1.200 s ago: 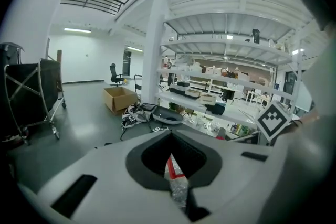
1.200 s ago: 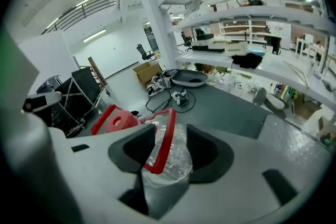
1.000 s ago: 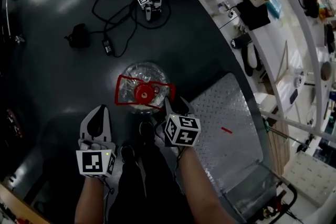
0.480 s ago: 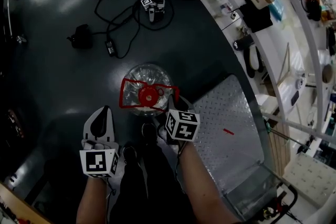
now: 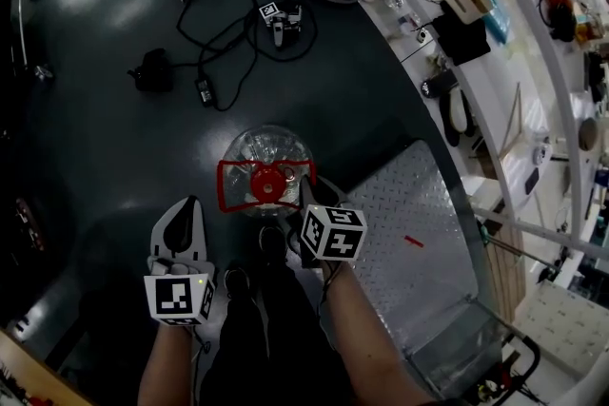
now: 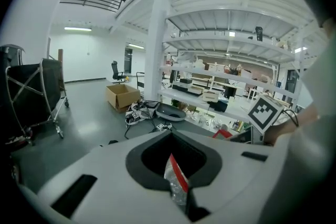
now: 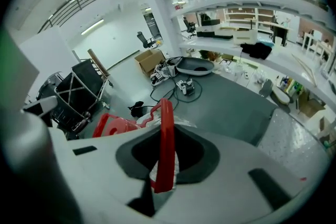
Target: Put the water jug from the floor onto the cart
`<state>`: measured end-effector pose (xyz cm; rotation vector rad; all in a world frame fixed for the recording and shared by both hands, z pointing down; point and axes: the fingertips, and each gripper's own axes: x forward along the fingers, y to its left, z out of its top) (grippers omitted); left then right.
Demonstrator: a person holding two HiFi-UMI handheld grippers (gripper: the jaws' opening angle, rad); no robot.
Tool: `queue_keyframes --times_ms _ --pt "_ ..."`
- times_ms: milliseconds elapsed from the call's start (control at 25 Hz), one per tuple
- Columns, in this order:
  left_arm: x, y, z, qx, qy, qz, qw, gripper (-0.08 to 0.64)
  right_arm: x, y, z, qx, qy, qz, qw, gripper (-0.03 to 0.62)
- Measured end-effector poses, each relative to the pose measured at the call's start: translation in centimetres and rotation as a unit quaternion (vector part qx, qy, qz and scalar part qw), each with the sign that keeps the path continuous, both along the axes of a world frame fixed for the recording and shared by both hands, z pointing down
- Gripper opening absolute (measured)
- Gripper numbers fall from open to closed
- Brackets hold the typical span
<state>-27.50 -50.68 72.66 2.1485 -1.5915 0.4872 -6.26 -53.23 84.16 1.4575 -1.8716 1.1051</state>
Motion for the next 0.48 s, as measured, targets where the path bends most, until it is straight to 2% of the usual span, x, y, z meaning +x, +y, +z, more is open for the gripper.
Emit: queue_keyframes --times_ms 240,480 --pt "-1.4 0.7 -1.5 0.009 -0.001 -0.006 0.9999 0.005 -3.3 1.4 -2.2 0.015 -0.001 -0.055 0.998 0.04" --pt "-2.9 2.3 -4.3 0.026 -0.012 0.001 0.9996 0.005 -3.8 2.3 -6.6 0.03 -0.015 -0.033 0.999 0.041"
